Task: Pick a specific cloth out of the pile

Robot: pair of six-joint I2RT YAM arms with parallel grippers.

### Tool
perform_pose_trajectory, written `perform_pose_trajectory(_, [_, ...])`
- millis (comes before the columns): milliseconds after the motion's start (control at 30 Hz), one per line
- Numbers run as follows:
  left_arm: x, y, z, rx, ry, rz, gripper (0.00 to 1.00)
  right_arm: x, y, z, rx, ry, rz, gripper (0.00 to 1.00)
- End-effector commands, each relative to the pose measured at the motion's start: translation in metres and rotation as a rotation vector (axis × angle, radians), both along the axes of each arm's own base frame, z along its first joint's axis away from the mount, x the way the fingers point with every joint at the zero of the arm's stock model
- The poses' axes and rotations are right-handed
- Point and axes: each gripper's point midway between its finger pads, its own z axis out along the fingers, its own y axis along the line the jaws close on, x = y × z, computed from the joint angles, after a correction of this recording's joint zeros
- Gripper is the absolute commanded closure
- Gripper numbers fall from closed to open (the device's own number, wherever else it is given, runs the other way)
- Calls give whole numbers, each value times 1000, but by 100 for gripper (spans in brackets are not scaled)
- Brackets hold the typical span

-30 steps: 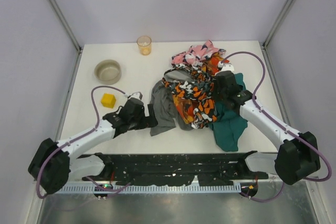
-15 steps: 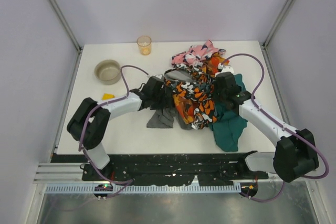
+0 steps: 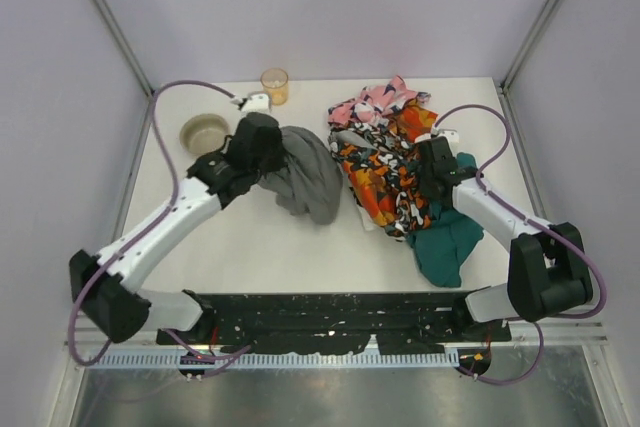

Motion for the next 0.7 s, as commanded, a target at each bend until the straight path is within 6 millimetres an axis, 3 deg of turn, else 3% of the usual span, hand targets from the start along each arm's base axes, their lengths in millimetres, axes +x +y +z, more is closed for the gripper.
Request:
perform_pose_trajectory(0, [-8, 81, 120, 56, -327, 250, 100, -11, -36, -3, -112, 53, -108, 95])
perform_pose_trajectory(167, [-39, 125, 182, 51, -472, 338, 100, -10, -38, -4, -112, 57, -122, 95])
perform_pose_trajectory(333, [-64, 131, 221, -35, -579, 270, 100, -9, -37, -7, -108, 67, -115, 94])
perform_pose_trajectory(467, [-71, 126, 222, -73, -594, 217, 100, -9, -35, -5, -98, 62, -108, 93])
perform_pose_trajectory(667, [-69, 97, 172, -103, -470, 108, 100, -11, -33, 2, -80, 38, -98, 89])
